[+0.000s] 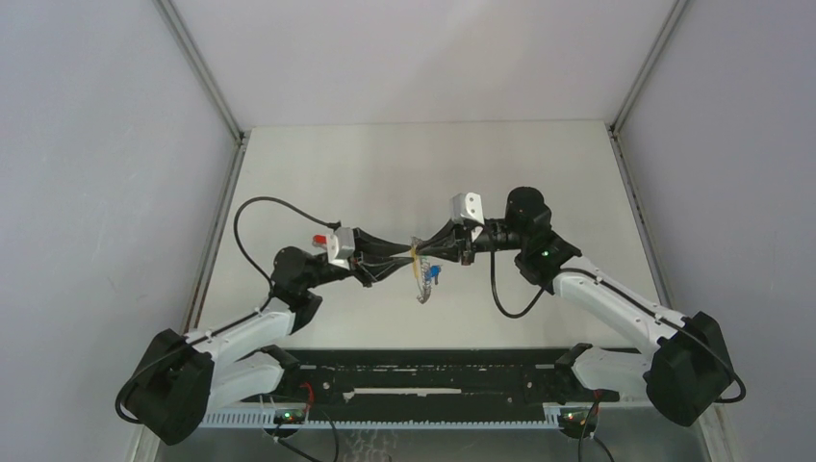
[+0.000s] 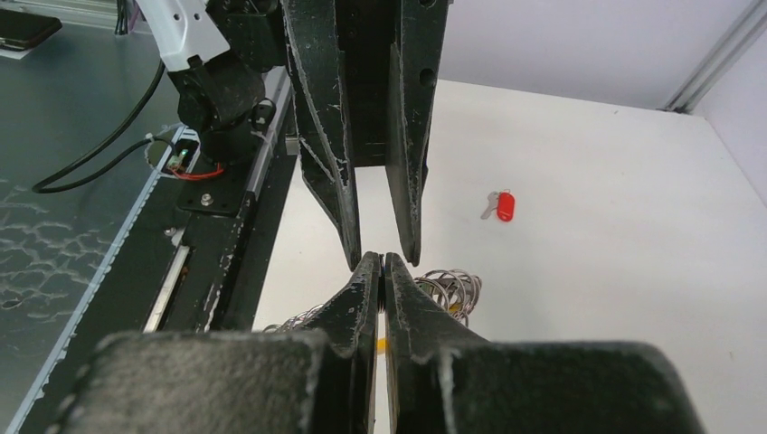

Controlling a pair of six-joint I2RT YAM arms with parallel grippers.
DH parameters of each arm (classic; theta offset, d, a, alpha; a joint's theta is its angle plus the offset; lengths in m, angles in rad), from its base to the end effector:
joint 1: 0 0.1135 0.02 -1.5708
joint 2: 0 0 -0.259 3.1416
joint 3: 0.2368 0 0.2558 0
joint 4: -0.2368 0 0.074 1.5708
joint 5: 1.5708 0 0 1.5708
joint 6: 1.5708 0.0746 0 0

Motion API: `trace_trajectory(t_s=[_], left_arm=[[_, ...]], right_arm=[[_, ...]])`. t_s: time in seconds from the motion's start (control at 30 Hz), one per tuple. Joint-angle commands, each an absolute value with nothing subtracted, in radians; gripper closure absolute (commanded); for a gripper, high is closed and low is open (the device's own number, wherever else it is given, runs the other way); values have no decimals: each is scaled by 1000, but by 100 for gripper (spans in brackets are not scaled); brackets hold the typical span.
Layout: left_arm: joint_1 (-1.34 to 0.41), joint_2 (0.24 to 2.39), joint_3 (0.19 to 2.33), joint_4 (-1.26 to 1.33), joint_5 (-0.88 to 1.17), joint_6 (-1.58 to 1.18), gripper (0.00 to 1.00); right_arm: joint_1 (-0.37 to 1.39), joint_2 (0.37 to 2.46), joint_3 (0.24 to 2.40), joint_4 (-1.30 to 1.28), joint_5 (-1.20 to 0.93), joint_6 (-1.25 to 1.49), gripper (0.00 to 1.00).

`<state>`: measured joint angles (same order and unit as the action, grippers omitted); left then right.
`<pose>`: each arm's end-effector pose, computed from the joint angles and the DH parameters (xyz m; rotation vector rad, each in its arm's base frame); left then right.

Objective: Put the keys on the keyring

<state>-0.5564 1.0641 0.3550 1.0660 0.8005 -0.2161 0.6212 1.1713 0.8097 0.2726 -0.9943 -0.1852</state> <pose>0.1756 -0.1723 0.2676 0.9310 1.0671 -1.1300 0.1972 0.2181 0.3101 -1.3296 1.1357 1.1397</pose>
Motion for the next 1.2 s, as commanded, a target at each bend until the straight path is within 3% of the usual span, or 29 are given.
trace_trajectory(t_s=[0.0,0.6,0.77,0.9,1.17], left_arm=[[-567,1048,407,1076,835,-186,68],[-594,1074,438,1064,863,-193,75],[-593,1068,422,1065,815,-232,66],[-594,1054,393,1066,801,-248,65],[-594,1061,397,1065,793,-239,86]], right_arm=[[635,1171,867,276,-1014,-216,100],[663,1204,909,205,-1021,-258,100],[664,1195,910,193,-986,-264,100],[665,1187,910,177,-996,-285,100],[672,1194,911,158,-1016,-299,100]])
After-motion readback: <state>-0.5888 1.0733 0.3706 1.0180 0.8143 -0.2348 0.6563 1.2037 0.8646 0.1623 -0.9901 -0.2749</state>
